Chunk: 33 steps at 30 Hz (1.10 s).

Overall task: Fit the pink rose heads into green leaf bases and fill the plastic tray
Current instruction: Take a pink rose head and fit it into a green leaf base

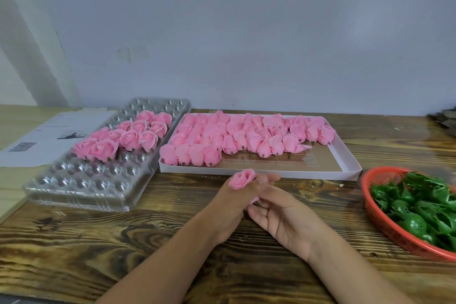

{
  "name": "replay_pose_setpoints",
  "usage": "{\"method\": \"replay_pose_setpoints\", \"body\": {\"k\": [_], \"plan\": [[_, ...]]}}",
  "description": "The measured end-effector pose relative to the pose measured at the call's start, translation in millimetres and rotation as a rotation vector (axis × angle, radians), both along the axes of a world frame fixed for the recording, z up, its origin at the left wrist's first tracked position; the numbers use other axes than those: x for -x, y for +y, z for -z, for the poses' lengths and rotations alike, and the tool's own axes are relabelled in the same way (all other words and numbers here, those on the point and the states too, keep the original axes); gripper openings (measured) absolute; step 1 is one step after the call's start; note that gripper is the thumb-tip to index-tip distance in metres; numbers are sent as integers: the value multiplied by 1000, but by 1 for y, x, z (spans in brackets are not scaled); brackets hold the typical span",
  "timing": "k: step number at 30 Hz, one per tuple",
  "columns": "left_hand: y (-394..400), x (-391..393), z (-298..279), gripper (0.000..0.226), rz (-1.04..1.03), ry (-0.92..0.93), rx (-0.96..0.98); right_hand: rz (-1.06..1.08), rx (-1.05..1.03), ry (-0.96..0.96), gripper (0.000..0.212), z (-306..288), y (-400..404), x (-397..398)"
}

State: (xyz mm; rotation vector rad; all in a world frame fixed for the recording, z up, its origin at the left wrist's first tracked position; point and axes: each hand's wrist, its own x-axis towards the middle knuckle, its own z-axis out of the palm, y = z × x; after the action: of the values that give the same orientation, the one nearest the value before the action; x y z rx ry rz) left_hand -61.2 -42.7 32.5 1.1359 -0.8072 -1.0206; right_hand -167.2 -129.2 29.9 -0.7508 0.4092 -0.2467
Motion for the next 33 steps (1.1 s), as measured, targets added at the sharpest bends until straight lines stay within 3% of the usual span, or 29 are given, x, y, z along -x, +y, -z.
{"method": "replay_pose_setpoints", "body": {"k": [4,8,13,17,23,27,30,33], "plan": [[-1,2,-2,51,-51,104,-35,44,27,-37,37,2,0,-1],[-1,4,-5,41,-70,101,-62,61,60,-54,16,3,1,-2],[1,0,-4,24,-35,72,-17,13,57,-64,32,4,0,-2],[2,-2,-3,22,-2,34,37,-15,-12,-48,21,2,2,-1],[2,-3,-4,21,34,-11,63,8,-95,-62,25,3,1,-1],[4,-2,-5,7,34,-36,44,-54,-87,-48,25,3,0,-1],[4,-1,-5,19,-8,-46,13,-56,-54,-58,24,5,0,0],[2,-2,-4,30,-97,-22,-13,-10,162,-40,21,6,3,-1]]}}
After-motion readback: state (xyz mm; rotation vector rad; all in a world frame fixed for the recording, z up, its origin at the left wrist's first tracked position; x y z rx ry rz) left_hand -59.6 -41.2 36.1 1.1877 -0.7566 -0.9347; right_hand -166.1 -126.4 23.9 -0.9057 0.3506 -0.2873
